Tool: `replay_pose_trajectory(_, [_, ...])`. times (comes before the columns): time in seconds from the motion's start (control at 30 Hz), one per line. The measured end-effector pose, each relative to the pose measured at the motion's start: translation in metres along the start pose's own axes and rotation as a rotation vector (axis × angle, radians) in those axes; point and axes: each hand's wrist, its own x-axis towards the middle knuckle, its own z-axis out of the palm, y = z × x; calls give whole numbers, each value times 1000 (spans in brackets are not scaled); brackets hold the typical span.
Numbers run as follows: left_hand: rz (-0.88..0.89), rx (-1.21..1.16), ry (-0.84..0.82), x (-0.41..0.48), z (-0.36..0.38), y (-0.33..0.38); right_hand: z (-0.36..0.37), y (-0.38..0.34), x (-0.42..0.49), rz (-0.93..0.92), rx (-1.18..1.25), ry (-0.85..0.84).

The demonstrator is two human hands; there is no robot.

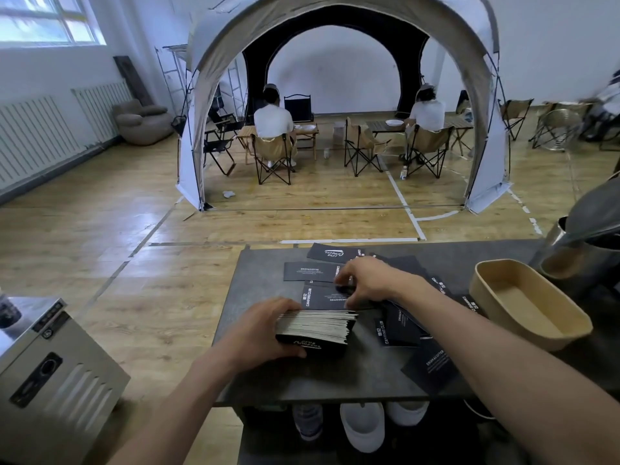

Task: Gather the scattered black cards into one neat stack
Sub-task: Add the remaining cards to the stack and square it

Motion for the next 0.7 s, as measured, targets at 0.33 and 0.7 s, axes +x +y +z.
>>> replay_pose_trajectory(0.33, [13,41,-16,-4,-3,7,-24,9,-1,-55,481,-44])
replay_pose_trajectory(0.7, [119,34,52,-11,1,7,15,-20,-8,-65,459,-135])
